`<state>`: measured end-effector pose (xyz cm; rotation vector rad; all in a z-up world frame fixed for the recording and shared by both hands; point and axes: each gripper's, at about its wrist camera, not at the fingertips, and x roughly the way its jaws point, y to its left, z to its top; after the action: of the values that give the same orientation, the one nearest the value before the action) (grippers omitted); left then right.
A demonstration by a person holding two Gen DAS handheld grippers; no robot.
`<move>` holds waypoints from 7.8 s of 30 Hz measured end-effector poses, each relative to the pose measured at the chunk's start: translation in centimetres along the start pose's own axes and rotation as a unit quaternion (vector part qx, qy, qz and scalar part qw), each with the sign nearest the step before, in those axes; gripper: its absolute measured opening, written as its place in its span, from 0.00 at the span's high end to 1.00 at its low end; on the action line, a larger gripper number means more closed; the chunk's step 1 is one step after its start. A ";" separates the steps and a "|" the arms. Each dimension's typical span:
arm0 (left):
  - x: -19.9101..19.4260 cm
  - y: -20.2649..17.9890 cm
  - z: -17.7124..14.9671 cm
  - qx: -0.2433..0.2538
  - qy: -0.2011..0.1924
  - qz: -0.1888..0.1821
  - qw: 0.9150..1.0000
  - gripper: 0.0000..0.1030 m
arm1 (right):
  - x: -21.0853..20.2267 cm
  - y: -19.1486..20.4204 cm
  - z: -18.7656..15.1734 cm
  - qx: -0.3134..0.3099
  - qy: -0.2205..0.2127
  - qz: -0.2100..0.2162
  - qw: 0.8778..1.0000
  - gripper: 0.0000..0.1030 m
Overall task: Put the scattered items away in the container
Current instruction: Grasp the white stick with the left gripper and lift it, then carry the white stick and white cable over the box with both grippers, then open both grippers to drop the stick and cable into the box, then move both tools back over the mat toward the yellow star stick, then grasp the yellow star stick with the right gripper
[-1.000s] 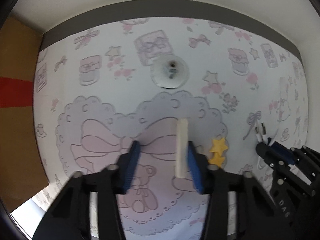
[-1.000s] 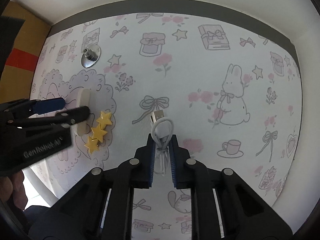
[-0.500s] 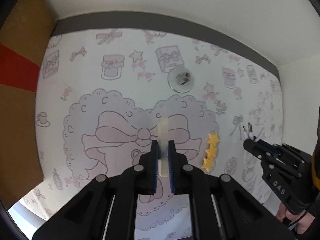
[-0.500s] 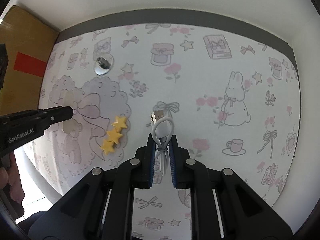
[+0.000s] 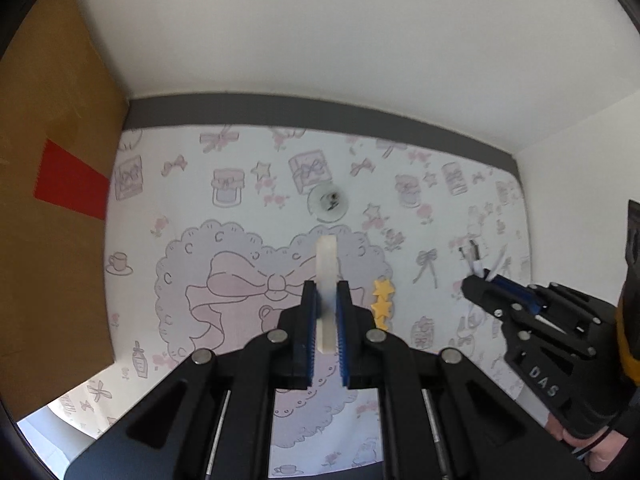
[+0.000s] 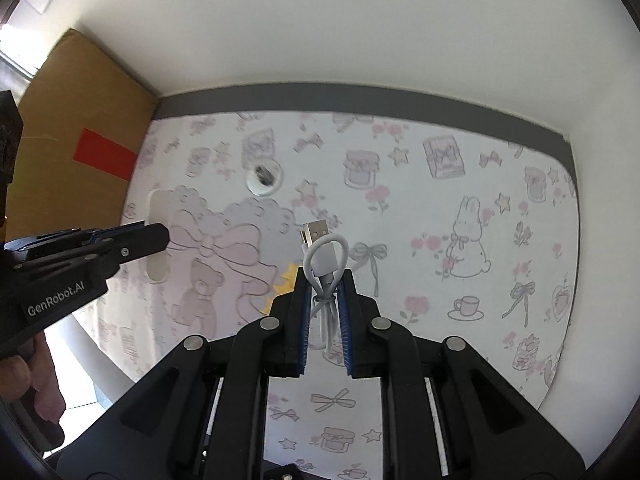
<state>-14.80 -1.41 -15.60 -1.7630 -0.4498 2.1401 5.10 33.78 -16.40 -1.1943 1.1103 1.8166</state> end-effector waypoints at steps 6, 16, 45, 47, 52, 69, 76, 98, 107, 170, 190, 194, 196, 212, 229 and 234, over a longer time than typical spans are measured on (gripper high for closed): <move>-3.3 -0.4 0.1 0.014 -0.037 0.004 0.999 0.91 | -2.7 2.3 0.5 -0.026 -0.025 0.006 0.999 0.87; -9.2 0.1 0.7 0.018 -0.097 0.004 0.995 0.91 | -7.7 6.1 2.1 -0.074 -0.072 0.009 0.995 0.87; -21.9 11.0 2.0 -0.054 -0.212 0.049 0.974 0.91 | -13.3 22.7 8.3 -0.273 -0.123 0.055 0.953 0.87; -22.4 11.8 2.0 -0.060 -0.217 0.052 0.973 0.91 | -13.5 23.9 8.5 -0.285 -0.124 0.060 0.949 0.87; -23.7 14.3 1.7 -0.077 -0.228 0.065 0.968 0.91 | -13.7 27.0 8.7 -0.315 -0.123 0.073 0.938 0.87; -23.6 24.6 -0.3 -0.158 -0.228 0.099 0.956 0.91 | -9.8 37.0 7.2 -0.396 -0.075 0.132 0.906 0.87; -21.8 27.7 -0.5 -0.184 -0.209 0.105 0.955 0.91 | -6.3 39.7 6.7 -0.419 -0.040 0.140 0.896 0.87; -15.3 30.4 -1.0 -0.225 -0.133 0.103 0.960 0.91 | 1.1 40.9 5.1 -0.467 0.040 0.117 0.875 0.87; -15.7 30.2 -0.8 -0.232 -0.133 0.105 0.958 0.91 | 0.8 40.9 4.9 -0.478 0.035 0.121 0.869 0.85; -11.1 -1.3 0.5 0.046 -0.100 0.035 0.993 0.10 | -12.0 5.3 15.0 -0.279 -0.093 0.057 0.954 0.05; -3.7 -2.1 -3.9 0.068 -0.010 0.059 0.996 0.10 | -6.8 -0.8 12.2 -0.284 -0.025 0.057 0.957 0.05; -2.1 -1.4 -4.3 0.065 0.009 0.064 0.996 0.10 | -5.1 -1.0 11.7 -0.316 -0.002 0.063 0.947 0.06; -1.5 -1.2 -4.4 0.064 0.016 0.065 0.996 0.10 | -4.2 -1.0 11.6 -0.320 0.008 0.060 0.945 0.09; 2.9 1.1 -3.3 0.052 0.057 0.069 0.995 0.10 | 2.3 -0.7 10.7 -0.353 0.089 0.049 0.930 0.37; 7.0 5.2 -2.1 0.026 0.105 0.088 0.990 0.10 | 10.4 2.2 7.9 -0.419 0.178 0.026 0.890 0.47; 7.9 6.1 -2.3 0.018 0.119 0.087 0.989 0.10 | 11.7 2.7 6.9 -0.438 0.196 0.015 0.878 0.51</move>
<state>-14.25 -3.33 -25.66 -2.0724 -0.2004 1.9962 -3.71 40.04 -25.13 -2.1399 0.4474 2.2391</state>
